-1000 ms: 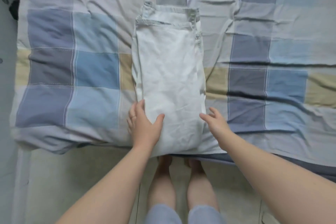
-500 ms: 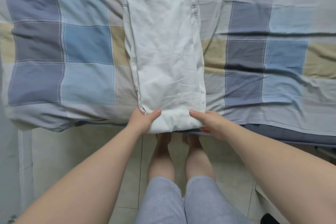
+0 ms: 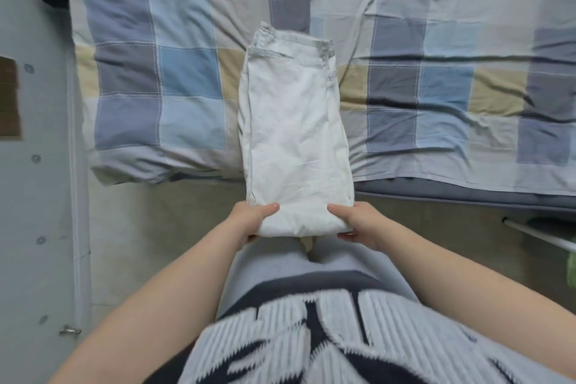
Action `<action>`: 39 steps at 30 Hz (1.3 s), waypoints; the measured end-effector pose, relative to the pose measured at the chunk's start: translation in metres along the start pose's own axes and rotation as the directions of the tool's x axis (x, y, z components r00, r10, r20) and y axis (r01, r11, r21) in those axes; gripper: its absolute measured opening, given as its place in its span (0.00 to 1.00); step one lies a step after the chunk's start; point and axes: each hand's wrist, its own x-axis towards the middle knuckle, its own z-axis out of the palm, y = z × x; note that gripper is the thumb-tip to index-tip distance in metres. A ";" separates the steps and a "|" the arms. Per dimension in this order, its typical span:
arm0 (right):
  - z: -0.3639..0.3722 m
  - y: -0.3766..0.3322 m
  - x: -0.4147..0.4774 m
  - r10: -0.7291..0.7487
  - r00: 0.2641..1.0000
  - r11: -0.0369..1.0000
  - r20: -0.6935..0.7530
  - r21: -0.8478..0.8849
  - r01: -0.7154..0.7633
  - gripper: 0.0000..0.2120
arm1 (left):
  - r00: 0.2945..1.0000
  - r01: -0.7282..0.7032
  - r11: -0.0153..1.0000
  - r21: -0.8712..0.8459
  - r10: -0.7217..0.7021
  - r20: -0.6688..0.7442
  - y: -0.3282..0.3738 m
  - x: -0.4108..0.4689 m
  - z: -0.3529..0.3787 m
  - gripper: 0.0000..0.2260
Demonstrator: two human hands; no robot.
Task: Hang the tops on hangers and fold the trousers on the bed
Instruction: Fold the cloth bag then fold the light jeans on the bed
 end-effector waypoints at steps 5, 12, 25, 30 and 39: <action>0.004 0.000 -0.040 0.044 0.998 0.998 0.039 0.045 -0.046 0.17 | 0.999 0.053 0.999 0.002 -0.053 -0.001 0.006 -0.035 -0.012 0.22; 0.000 -0.083 -0.035 -0.045 0.999 0.976 0.014 0.216 0.041 0.12 | 0.982 -0.184 0.956 -0.227 0.170 -0.083 0.080 -0.031 -0.015 0.17; -0.003 -0.290 0.077 -0.285 0.957 0.874 -0.054 0.394 0.283 0.09 | 0.675 -0.731 0.666 -0.153 0.670 -0.309 0.282 0.052 0.021 0.11; 0.018 -0.307 0.155 -0.525 0.832 0.848 -0.179 -0.019 0.530 0.14 | 0.502 -0.723 0.445 0.528 0.864 -0.039 0.289 0.123 0.037 0.32; 0.019 -0.240 0.233 -0.648 0.756 0.341 0.090 -0.854 0.394 0.36 | 0.494 -0.347 0.088 0.934 0.864 0.102 0.248 0.201 0.035 0.35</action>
